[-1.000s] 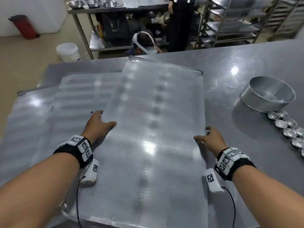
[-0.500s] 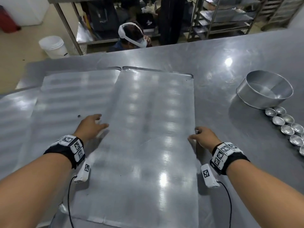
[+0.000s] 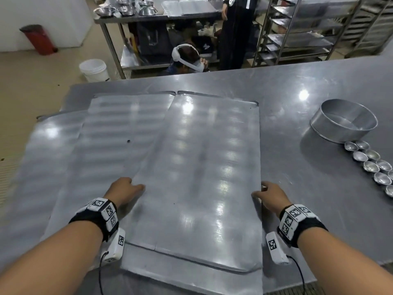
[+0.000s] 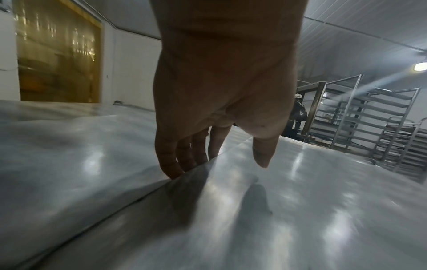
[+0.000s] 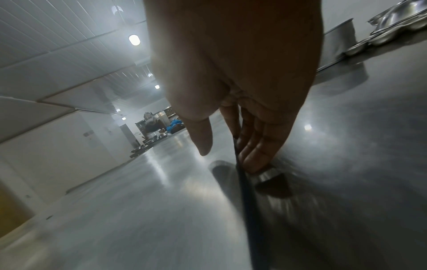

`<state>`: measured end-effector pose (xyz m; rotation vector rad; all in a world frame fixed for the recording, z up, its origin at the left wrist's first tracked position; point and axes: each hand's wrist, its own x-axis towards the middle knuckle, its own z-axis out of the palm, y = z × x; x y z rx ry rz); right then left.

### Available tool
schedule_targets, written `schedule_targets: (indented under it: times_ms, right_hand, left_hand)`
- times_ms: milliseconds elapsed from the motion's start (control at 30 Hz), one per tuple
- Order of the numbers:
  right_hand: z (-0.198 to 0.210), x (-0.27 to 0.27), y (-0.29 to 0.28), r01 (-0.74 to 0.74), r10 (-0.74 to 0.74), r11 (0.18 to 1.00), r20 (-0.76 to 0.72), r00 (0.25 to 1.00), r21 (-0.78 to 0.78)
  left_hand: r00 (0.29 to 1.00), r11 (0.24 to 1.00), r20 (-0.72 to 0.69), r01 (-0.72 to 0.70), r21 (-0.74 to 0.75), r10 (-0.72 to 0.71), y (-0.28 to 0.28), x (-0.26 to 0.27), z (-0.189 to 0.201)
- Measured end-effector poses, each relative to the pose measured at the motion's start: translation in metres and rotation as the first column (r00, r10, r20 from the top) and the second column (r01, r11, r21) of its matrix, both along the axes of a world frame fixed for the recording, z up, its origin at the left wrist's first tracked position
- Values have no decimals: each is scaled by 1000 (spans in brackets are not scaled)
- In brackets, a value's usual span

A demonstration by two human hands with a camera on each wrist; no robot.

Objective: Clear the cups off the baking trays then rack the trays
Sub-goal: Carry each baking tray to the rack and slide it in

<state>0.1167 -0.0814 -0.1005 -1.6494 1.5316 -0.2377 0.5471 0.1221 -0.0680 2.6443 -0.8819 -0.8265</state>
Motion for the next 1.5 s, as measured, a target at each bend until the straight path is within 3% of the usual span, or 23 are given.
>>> schedule_targets:
  times_ms: [133,367,533,700,933,1100,1200,1367,1500]
  right_hand:
    - [-4,-18,44,13,-13,1000,-17,1000,20]
    - [13,-77,86,136,-135,991,-125,983,-1]
    - [20,-130,91,230,-223,971,-103,969,62]
    - [28,-173,92,253,-249,967,-117,961,18]
    - [36,-242,76,156,-159,987,-115,981,-34]
    - [33,-276,55,168,-170,982,-10,985,-90]
    - [34,-278,59,67,-61,993,73,996,-92]
    - [27,-275,100,-252,253,961,-8,967,-116]
    - [5,-283,124,-490,447,850,-226,865,-193]
  left_hand:
    - [992,993,-94,-92,-80,85,35,-21,0]
    - [979,976,-198,-86,-201,46,41,-64,-16]
    - [986,981,-165,-5,-193,-28,40,-121,-1]
    - [986,973,-138,61,-221,-93,43,-170,-2]
    - [994,971,-98,24,-236,-49,47,-252,-9]
    - [988,957,-156,-50,-285,5,47,-291,3]
    - [989,955,-123,41,-293,-80,57,-320,16]
    - [940,928,-79,309,-208,-331,83,-383,11]
    - [885,883,10,464,-70,-465,96,-408,-12]
